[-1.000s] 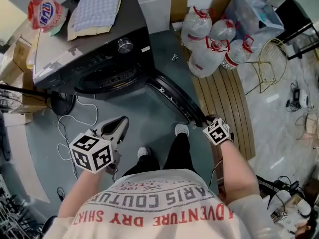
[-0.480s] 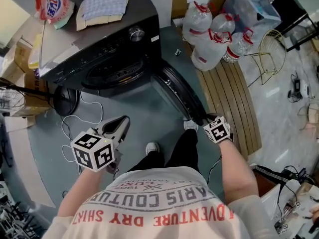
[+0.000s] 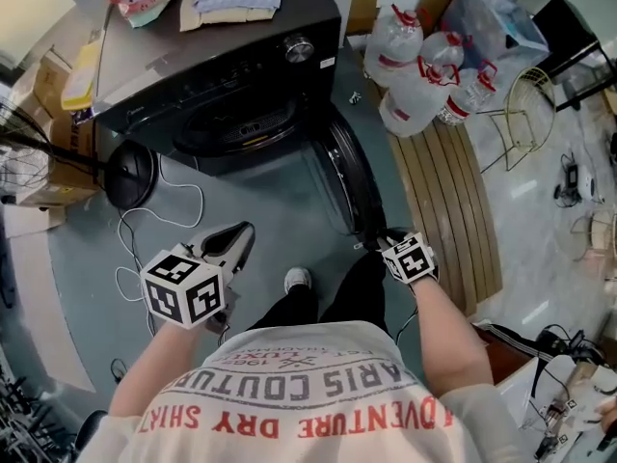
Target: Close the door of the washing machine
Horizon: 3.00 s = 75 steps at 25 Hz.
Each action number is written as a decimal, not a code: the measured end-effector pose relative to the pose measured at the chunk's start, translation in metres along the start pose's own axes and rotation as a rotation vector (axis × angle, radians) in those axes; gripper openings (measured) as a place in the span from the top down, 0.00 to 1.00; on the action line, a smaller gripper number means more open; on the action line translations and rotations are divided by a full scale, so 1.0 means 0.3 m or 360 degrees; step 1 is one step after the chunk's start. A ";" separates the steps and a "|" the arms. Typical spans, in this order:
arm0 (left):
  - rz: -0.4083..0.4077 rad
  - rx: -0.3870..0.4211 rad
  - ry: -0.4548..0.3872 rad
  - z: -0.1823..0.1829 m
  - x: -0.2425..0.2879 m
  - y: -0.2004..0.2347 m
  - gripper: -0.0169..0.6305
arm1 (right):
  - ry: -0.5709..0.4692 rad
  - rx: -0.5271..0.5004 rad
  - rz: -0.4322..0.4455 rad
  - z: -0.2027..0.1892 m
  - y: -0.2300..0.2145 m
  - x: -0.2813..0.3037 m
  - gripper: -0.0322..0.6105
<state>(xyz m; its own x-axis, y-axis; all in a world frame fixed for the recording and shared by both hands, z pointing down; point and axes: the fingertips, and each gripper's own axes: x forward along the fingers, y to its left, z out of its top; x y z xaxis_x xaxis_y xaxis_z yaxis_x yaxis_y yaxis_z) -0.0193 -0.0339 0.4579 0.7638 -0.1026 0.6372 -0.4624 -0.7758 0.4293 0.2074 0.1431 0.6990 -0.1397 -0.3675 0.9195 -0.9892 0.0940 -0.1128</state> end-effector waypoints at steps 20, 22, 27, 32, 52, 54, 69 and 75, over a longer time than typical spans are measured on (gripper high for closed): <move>0.0111 -0.0218 -0.0125 -0.154 -0.225 0.200 0.91 | -0.0016 0.0287 0.0224 0.148 0.428 0.139 0.78; 0.0136 -0.0244 -0.0140 -0.171 -0.250 0.223 0.91 | -0.0011 0.0278 0.0267 0.176 0.476 0.156 0.77; 0.0199 -0.0323 -0.0168 -0.226 -0.303 0.275 0.91 | -0.0016 0.0304 0.0295 0.258 0.560 0.192 0.76; 0.0269 -0.0396 -0.0215 -0.275 -0.369 0.308 0.91 | 0.0001 0.0281 0.0355 0.324 0.646 0.230 0.75; 0.0510 -0.0604 -0.0322 -0.407 -0.580 0.468 0.91 | 0.0031 -0.0034 0.0630 0.594 0.890 0.330 0.68; 0.0525 -0.0610 -0.0316 -0.400 -0.579 0.483 0.91 | 0.0016 -0.0069 0.0664 0.629 0.896 0.332 0.68; 0.0644 -0.0662 -0.0332 -0.276 -0.613 0.619 0.91 | 0.0039 -0.0565 0.0880 0.851 0.908 0.364 0.77; 0.0669 -0.0713 -0.0341 -0.250 -0.612 0.694 0.91 | -0.0037 -0.0368 0.0845 0.997 0.901 0.426 0.86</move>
<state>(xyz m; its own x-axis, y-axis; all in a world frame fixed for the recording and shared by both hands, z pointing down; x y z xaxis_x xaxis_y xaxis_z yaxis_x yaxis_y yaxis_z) -0.2896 -0.1299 0.4783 0.5285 -0.4985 0.6871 -0.8489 -0.3127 0.4261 -0.0912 -0.1553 0.6733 -0.6179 -0.2344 0.7505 -0.7478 0.4701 -0.4688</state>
